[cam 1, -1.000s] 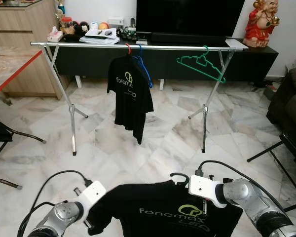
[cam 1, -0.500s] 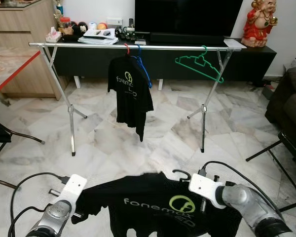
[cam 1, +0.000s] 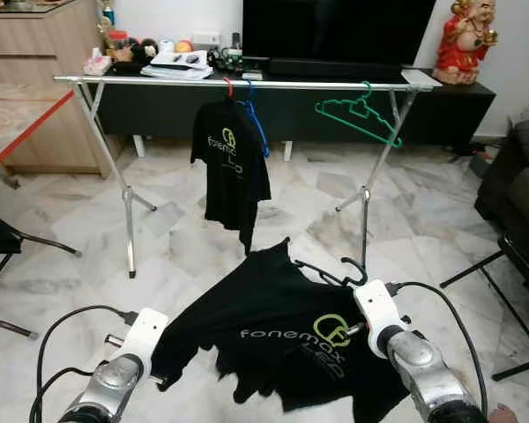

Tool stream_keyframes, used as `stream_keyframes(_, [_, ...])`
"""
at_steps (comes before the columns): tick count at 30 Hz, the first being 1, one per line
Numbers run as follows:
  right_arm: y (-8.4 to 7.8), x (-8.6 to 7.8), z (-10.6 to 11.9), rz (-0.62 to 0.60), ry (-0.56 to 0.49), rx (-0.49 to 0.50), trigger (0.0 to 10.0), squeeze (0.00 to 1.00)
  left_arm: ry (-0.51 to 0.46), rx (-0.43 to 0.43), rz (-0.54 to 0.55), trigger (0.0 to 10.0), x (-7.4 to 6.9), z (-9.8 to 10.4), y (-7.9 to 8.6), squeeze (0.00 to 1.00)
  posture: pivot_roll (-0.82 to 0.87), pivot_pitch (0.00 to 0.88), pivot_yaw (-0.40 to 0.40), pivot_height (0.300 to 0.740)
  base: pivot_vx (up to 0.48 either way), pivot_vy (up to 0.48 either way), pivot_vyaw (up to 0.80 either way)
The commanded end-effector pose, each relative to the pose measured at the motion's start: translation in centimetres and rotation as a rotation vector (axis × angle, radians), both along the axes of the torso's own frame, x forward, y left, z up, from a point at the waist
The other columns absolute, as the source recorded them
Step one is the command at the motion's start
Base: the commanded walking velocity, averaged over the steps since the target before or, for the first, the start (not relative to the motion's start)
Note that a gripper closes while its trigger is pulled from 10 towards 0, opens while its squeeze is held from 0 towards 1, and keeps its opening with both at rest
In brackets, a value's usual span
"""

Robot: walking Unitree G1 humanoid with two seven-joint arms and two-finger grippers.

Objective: Hang hanger

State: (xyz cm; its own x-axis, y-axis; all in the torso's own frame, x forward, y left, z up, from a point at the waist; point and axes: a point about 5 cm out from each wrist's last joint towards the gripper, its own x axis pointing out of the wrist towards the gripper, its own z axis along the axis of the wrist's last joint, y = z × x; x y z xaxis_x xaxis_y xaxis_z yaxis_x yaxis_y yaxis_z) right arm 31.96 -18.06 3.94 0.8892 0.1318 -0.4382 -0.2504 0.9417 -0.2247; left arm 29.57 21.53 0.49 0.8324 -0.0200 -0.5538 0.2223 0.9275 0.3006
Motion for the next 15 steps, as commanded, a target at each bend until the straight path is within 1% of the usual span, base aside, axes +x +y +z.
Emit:
stream_keyframes(1, [-1.5, 0.8, 1.8, -0.145, -0.101, 0.054, 10.0, 0.0, 0.044, 0.002, 0.005, 0.0, -0.7, -0.6, 0.7, 0.0, -0.09, 0.058, -0.011, 0.74, 0.0, 0.0, 0.0])
stream_keyframes(3, [-1.1, 0.8, 2.3, -0.159, -0.156, 0.091, 10.0, 0.0, 0.044, -0.031, -0.057, 0.0, -0.6, -0.5, 0.0, 0.0, -0.1, 0.063, -0.01, 0.74, 0.0, 0.0, 0.0])
stream_keyframes(4, [-1.1, 0.8, 2.3, -0.159, -0.156, 0.091, 10.0, 0.0, 0.044, -0.031, -0.057, 0.0, -0.6, -0.5, 0.0, 0.0, -0.1, 0.063, -0.01, 0.74, 0.0, 0.0, 0.0])
stream_keyframes(6, [-0.4, 0.8, 2.9, -0.167, -0.21, 0.188, 10.0, 0.0, 0.049, -0.065, -0.109, 0.0, -0.5, -0.5, -0.7, 0.0, -0.1, 0.067, -0.008, 0.74, 0.0, 0.0, 0.0])
stream_keyframes(7, [-0.1, 0.8, 3.2, -0.17, -0.237, 0.222, 10.0, 0.0, 0.045, -0.074, -0.126, 0.0, -0.5, -0.4, -0.9, 0.0, -0.1, 0.069, -0.006, 0.74, 0.0, 0.0, 0.0])
stream_keyframes(8, [0.3, 0.7, 3.2, -0.158, -0.236, 0.242, 10.0, 0.0, 0.038, -0.095, -0.142, 0.0, -0.3, -0.3, -1.2, 0.0, -0.1, 0.071, -0.003, 0.74, 0.0, 0.0, 0.0])
stream_keyframes(10, [0.8, 0.5, 2.9, -0.142, -0.221, 0.247, 10.0, 0.0, 0.028, -0.118, -0.159, 0.0, -0.2, -0.1, -1.4, 0.0, -0.1, 0.072, -0.003, 0.74, 0.0, 0.0, 0.0])
stream_keyframes(11, [0.8, 0.5, 2.9, -0.142, -0.221, 0.247, 10.0, 0.0, 0.028, -0.118, -0.159, 0.0, -0.2, -0.1, -1.4, 0.0, -0.1, 0.072, -0.003, 0.74, 0.0, 0.0, 0.0])
stream_keyframes(12, [1.3, 0.2, 2.0, -0.126, -0.161, 0.237, 10.0, 0.0, 0.017, -0.13, -0.176, 0.0, -0.1, 0.1, -1.6, 0.0, -0.1, 0.075, -0.001, 0.74, 0.0, 0.0, 0.0])
stream_keyframes(13, [1.5, 0.0, 1.6, -0.117, -0.128, 0.232, 10.0, 0.0, 0.01, -0.134, -0.185, 0.0, 0.0, 0.2, -1.7, 0.0, -0.1, 0.075, -0.001, 0.74, 0.0, 0.0, 0.0])
stream_keyframes(15, [1.6, -0.5, 0.5, -0.087, -0.055, 0.163, 10.0, 0.0, -0.006, -0.136, -0.193, 0.0, 0.2, 0.5, -1.8, 0.0, -0.09, 0.077, 0.0, 0.74, 0.0, 0.0, 0.0])
